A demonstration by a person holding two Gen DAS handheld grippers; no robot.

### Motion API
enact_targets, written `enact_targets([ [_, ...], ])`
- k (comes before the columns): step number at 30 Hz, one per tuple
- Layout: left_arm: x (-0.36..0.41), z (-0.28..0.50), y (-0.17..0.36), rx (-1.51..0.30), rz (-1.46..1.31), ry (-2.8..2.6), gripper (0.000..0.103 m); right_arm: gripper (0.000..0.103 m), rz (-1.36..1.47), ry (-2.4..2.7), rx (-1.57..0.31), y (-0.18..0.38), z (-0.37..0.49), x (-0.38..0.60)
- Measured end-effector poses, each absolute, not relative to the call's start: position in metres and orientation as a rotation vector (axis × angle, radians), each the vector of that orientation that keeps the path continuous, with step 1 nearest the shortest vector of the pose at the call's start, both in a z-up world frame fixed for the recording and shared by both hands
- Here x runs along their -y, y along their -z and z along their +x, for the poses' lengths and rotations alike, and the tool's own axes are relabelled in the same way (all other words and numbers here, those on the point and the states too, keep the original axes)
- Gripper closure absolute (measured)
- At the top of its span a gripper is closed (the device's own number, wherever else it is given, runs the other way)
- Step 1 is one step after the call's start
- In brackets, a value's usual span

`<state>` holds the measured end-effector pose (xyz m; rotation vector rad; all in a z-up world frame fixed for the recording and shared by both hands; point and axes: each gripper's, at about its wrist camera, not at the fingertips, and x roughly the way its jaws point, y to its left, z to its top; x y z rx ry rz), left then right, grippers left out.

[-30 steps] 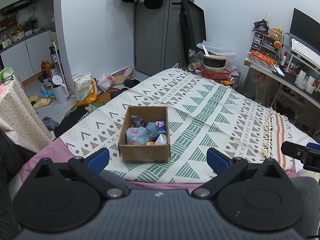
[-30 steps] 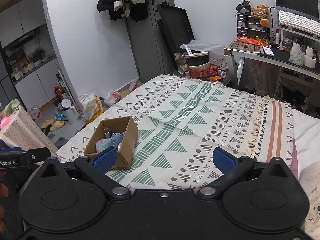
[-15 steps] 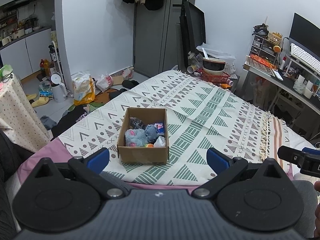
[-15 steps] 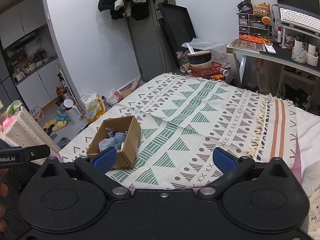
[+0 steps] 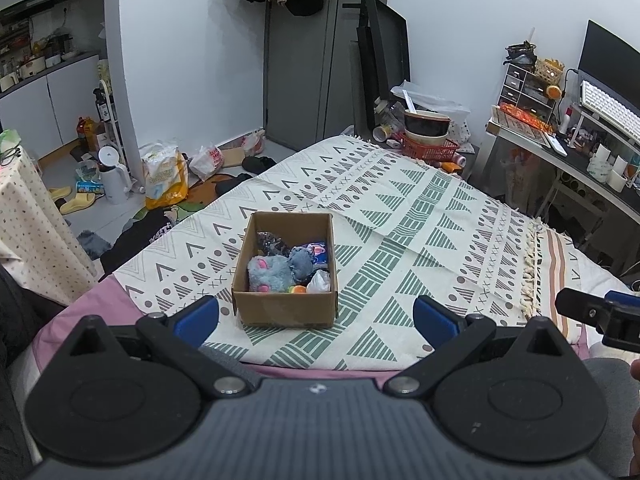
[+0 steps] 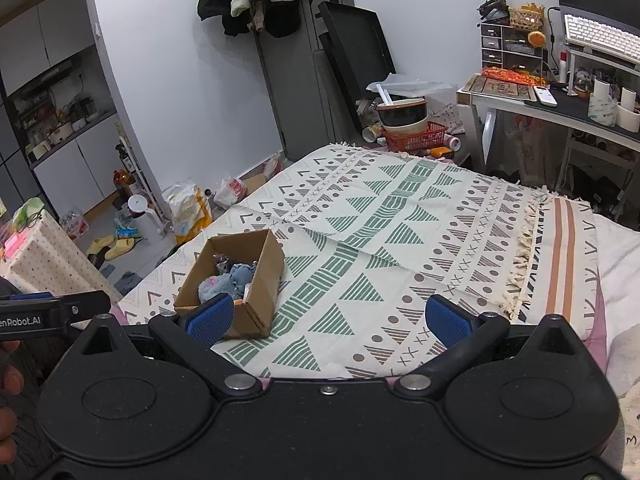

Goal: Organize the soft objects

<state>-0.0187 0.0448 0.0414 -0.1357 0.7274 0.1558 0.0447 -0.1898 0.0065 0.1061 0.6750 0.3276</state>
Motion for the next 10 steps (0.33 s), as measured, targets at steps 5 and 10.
enact_targets([
  [5, -0.049, -0.011, -0.034, -0.735, -0.139, -0.157, 0.001, 0.000, 0.098, -0.335, -0.692, 0.000, 0.052, 0.183],
  [10, -0.056, 0.000, -0.027, -0.748, -0.148, -0.154, 0.001, 0.000, 0.108, -0.337, -0.714, 0.009, 0.062, 0.179],
])
